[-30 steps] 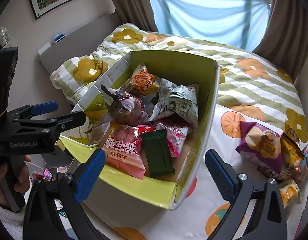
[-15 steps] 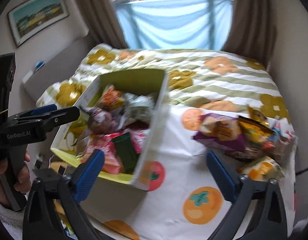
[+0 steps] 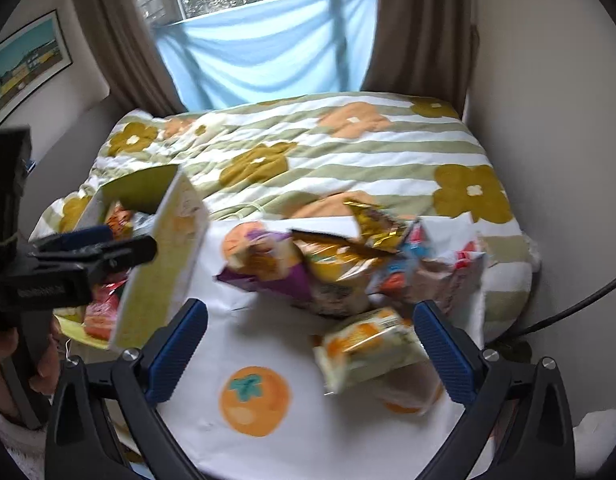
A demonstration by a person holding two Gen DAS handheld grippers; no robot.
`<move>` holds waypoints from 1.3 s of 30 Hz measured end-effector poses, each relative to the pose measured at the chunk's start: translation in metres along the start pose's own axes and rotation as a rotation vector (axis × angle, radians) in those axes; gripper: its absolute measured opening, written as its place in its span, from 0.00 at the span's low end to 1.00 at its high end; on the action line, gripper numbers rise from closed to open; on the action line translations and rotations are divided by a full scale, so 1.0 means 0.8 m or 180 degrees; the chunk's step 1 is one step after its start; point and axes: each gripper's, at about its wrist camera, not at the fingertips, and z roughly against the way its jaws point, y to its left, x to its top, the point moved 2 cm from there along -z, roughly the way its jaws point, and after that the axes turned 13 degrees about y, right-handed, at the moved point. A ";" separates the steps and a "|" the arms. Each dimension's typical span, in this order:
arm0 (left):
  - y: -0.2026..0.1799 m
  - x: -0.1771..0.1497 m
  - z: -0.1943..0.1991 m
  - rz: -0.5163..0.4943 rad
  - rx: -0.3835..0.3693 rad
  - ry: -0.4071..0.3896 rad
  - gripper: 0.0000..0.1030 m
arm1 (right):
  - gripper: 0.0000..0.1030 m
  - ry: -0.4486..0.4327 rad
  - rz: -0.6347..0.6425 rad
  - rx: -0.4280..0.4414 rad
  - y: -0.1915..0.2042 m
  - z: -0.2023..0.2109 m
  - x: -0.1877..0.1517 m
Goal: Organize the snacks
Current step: 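Move both tools back over the remaining snacks on the sheet, then grasp the purple potato chips bag with the left tool while the right tool grasps the yellow chips bag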
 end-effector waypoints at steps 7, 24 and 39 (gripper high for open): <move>-0.021 0.029 -0.072 0.0157 0.0083 0.0319 1.00 | 1.00 0.0209 0.0123 0.0179 -0.050 -0.044 0.015; -0.020 0.063 -0.186 0.0322 0.0243 0.0837 1.00 | 0.93 0.0565 0.0570 0.0537 -0.052 -0.151 0.040; -0.016 0.085 -0.204 0.0054 0.0281 0.0876 0.69 | 0.85 0.0770 0.0550 0.0651 -0.045 -0.195 0.059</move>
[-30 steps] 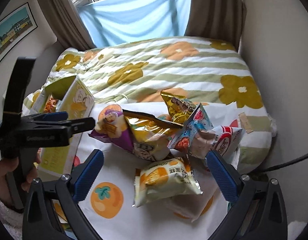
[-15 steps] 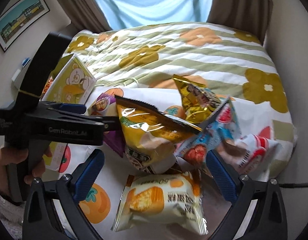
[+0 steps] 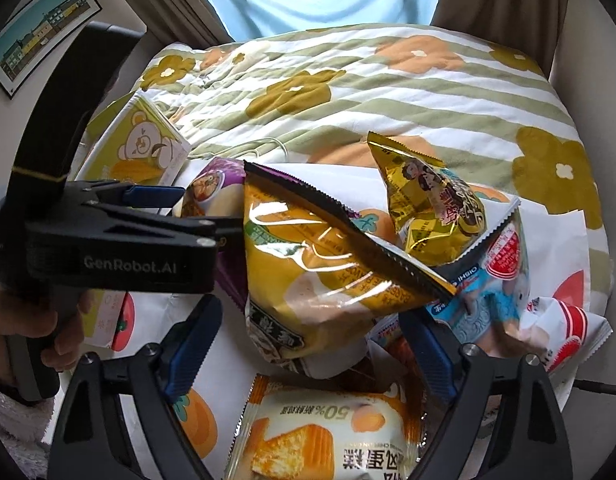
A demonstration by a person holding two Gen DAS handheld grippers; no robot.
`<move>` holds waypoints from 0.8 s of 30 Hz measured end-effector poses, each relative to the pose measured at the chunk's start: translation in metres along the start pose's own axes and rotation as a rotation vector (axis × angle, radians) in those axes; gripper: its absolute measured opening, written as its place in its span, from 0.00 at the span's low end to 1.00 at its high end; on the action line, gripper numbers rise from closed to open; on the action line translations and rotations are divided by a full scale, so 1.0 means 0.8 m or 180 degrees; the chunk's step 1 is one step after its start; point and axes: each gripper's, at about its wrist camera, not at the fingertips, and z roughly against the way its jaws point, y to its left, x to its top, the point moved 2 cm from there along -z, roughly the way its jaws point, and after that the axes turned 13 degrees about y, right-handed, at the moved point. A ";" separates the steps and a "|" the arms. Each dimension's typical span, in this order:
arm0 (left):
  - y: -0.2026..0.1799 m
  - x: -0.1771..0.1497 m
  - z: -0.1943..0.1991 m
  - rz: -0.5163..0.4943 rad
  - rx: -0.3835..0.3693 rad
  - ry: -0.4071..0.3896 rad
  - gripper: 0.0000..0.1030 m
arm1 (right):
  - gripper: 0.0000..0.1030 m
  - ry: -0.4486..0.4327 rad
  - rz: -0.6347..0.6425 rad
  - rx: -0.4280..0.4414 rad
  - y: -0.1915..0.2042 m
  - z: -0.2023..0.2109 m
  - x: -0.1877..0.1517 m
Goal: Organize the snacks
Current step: 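Grasp the purple potato chips bag with the left tool while the right tool grasps the yellow chips bag, then carry both chip bags over the box and open both tools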
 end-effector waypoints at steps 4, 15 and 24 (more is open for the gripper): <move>0.003 -0.002 0.008 -0.0081 0.0055 -0.0023 0.59 | 0.85 0.0014 -0.0086 0.0037 0.000 -0.003 0.002; 0.030 -0.026 0.027 0.0062 0.0074 -0.0072 0.53 | 0.72 0.0024 -0.0421 0.0105 -0.005 -0.016 0.012; 0.045 -0.045 0.047 0.0190 0.0035 -0.0177 0.51 | 0.56 -0.0089 -0.0462 0.0126 0.006 -0.011 0.008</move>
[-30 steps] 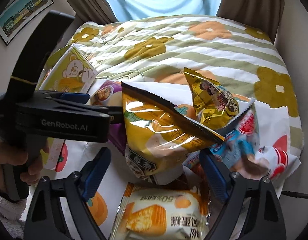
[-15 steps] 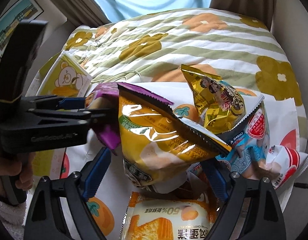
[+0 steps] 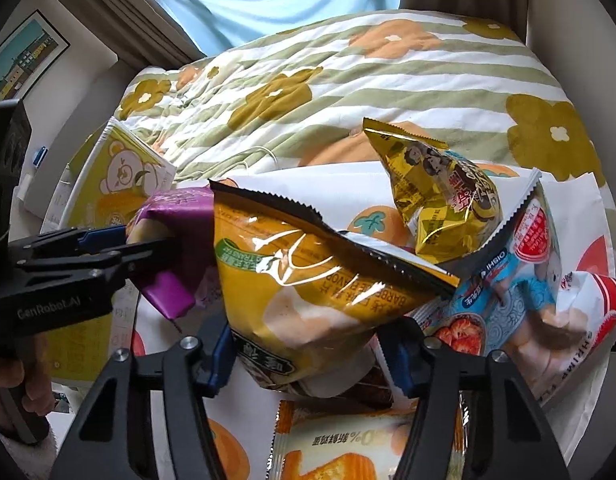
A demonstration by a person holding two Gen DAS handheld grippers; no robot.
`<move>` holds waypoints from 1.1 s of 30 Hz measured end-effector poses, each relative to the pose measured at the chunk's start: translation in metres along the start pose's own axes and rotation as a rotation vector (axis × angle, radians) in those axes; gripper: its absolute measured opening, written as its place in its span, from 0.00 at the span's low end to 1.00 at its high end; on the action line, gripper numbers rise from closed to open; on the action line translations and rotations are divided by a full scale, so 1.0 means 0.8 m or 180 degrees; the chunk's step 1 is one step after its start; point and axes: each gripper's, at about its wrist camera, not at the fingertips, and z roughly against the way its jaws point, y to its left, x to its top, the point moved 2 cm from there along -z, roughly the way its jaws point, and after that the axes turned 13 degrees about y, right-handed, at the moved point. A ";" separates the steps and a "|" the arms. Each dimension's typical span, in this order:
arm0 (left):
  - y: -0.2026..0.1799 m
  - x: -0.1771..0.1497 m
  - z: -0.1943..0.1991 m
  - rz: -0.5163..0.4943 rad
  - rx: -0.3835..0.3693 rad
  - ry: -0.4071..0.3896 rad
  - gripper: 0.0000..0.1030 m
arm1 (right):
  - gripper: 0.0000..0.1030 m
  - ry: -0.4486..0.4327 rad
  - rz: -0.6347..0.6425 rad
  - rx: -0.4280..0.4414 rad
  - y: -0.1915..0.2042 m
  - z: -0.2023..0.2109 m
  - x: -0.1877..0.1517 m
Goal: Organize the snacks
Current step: 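Carry both chip bags over the box and open both tools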
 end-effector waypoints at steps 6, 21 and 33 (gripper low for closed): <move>0.005 -0.014 0.041 0.0036 -0.0033 -0.0217 0.51 | 0.55 -0.0223 -0.0041 0.0061 0.012 0.033 -0.008; 0.040 -0.071 0.179 0.0308 -0.0088 -0.0996 0.51 | 0.55 -0.0664 0.0314 0.0037 0.080 0.126 -0.012; 0.142 -0.120 0.245 0.0694 0.0033 -0.1362 0.51 | 0.55 -0.0832 0.0808 0.0059 0.184 0.165 -0.005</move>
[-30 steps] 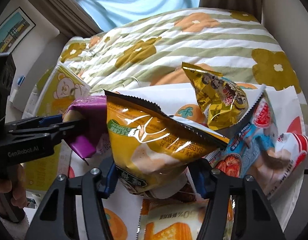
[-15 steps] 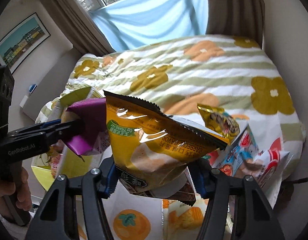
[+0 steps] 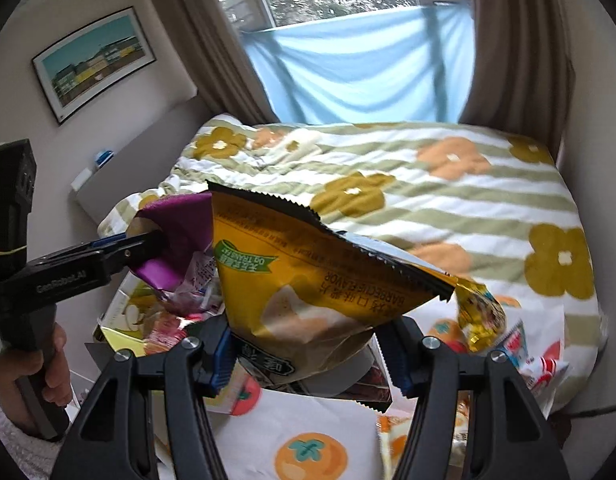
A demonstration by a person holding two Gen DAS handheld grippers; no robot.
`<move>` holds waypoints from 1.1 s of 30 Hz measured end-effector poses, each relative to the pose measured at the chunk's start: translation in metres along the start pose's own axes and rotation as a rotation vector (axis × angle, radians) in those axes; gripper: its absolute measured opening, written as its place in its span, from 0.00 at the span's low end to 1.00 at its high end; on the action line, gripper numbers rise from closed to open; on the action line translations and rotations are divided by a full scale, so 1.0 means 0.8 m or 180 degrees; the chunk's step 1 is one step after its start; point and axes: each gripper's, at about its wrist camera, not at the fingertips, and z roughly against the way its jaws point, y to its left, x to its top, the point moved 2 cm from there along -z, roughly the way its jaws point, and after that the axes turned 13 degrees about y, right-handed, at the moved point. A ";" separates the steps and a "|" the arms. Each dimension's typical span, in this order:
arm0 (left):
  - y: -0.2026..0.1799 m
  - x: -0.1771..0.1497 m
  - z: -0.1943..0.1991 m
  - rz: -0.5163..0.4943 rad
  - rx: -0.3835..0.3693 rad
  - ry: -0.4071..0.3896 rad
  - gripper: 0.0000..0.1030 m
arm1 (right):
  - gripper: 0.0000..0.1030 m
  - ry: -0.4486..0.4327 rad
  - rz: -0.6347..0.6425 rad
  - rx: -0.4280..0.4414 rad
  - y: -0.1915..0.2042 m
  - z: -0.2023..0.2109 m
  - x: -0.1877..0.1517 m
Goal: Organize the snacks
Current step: 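Carry both chip bags over the box and open both tools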
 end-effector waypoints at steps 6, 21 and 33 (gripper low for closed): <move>0.074 0.019 0.010 0.0008 0.0087 -0.0018 0.51 | 0.55 -0.0075 0.0065 0.0039 0.065 -0.013 0.021; 0.168 0.098 -0.083 -0.0252 -0.0102 0.0314 0.82 | 0.55 0.0084 -0.0121 -0.0056 0.145 -0.096 0.059; 0.209 0.082 -0.077 -0.0266 0.0212 0.0227 1.00 | 0.55 0.0419 -0.0067 0.0066 0.162 -0.140 0.066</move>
